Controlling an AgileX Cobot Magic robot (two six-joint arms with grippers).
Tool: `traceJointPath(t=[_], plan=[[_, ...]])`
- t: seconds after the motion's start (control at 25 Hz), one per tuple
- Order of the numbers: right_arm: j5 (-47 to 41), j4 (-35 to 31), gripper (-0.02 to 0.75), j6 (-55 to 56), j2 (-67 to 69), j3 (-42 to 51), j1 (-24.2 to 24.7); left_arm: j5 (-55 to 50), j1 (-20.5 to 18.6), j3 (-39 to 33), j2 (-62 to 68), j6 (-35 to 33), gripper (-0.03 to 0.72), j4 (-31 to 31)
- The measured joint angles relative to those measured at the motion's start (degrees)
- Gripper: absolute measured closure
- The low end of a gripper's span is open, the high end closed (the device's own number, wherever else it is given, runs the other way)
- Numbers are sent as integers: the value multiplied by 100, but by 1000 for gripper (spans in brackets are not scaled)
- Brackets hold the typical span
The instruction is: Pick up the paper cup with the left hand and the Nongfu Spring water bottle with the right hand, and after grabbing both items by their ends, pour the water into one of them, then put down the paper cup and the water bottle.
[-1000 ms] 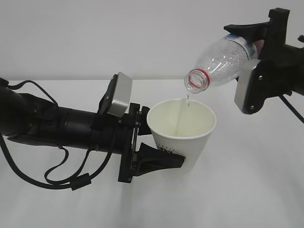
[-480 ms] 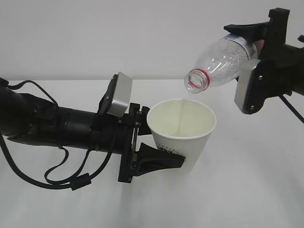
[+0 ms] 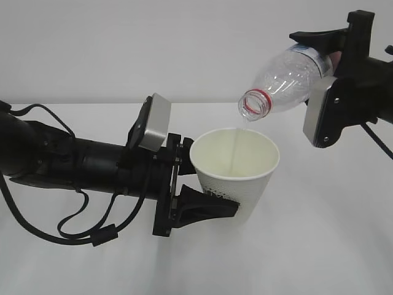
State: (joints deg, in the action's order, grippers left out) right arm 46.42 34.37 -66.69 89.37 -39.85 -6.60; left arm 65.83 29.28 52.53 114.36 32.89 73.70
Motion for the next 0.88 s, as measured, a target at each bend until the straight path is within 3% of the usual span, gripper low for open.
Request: traceJointPath(t=[0.88], plan=[[0,0,234,-124,0,0,0,0,0,0,0,0,163,0]])
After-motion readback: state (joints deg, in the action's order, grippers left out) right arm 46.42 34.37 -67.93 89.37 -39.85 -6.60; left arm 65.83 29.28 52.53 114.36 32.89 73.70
